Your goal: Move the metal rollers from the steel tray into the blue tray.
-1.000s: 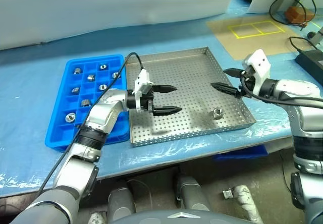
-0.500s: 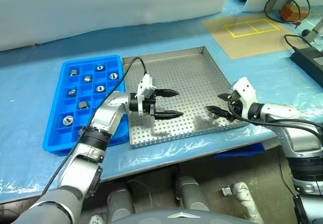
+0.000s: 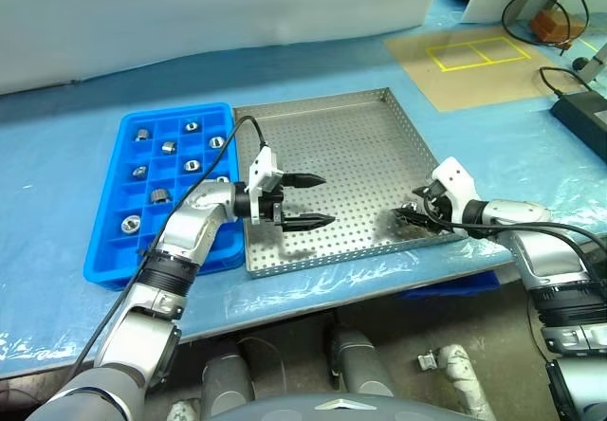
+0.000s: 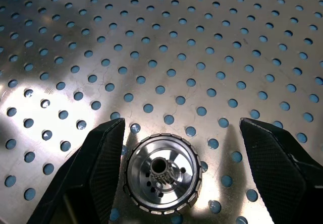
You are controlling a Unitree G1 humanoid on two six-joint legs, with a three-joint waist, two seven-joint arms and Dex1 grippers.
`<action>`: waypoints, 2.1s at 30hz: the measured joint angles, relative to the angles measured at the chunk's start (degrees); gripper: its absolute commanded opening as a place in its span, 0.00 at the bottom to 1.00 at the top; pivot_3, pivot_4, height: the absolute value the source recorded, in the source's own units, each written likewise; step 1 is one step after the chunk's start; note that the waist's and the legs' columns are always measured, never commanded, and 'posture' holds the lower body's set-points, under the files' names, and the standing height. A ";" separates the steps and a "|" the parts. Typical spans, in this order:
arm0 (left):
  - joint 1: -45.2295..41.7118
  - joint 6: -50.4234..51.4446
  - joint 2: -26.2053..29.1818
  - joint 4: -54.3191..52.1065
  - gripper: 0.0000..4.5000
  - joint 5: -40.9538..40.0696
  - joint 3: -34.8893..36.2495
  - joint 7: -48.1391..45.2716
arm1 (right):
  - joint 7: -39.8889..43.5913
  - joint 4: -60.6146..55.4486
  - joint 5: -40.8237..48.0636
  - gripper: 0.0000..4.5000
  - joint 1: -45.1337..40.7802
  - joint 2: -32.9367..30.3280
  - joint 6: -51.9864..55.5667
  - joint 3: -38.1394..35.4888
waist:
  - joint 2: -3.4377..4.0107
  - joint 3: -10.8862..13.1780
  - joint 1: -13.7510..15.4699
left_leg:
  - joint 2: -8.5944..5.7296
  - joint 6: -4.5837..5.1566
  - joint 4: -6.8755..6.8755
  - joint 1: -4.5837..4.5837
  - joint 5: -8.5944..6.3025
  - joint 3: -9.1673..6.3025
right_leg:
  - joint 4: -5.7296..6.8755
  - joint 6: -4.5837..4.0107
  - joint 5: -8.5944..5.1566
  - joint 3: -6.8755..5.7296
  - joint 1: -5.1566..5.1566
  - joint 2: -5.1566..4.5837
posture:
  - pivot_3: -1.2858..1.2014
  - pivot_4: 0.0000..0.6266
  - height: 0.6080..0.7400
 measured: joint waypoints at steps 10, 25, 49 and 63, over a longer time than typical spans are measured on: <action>0.10 0.25 0.38 -0.56 1.00 0.01 0.19 0.45 | 1.08 -0.14 -1.24 0.70 0.51 -1.02 -1.48 0.48 | 0.00 0.00 0.17 | 0.01 0.01 -0.01 0.03 -0.01 0.00 | -0.03 0.00 0.00 -0.02 0.06 0.00 | 0.34 0.24 1.00; 0.13 0.32 1.26 -0.72 1.00 0.00 1.06 1.19 | -0.33 2.73 -2.65 0.37 -1.47 0.44 -3.35 1.21 | 0.00 0.00 0.01 | 0.02 0.02 -0.01 0.07 -0.01 0.00 | -0.07 0.00 0.00 -0.02 0.09 0.00 | 0.35 0.24 1.00; 21.06 11.47 19.19 -27.09 1.00 -5.92 19.34 13.45 | 13.78 3.90 2.67 0.37 -24.02 24.39 -5.07 17.23 | 0.00 0.05 6.30 | 0.15 -0.66 -0.73 -0.16 0.38 -0.01 | 0.14 -0.16 -0.09 -0.29 -0.59 -0.03 | 0.55 0.24 1.00; 44.12 18.40 24.86 -46.06 1.00 -13.40 32.92 18.14 | 20.21 18.89 0.14 0.37 -29.27 32.49 -14.19 20.29 | -0.05 0.07 9.92 | 0.22 -0.75 -0.94 -0.17 0.42 -0.12 | 0.21 -0.24 -0.16 -0.47 -0.69 -0.03 | 0.63 0.24 1.00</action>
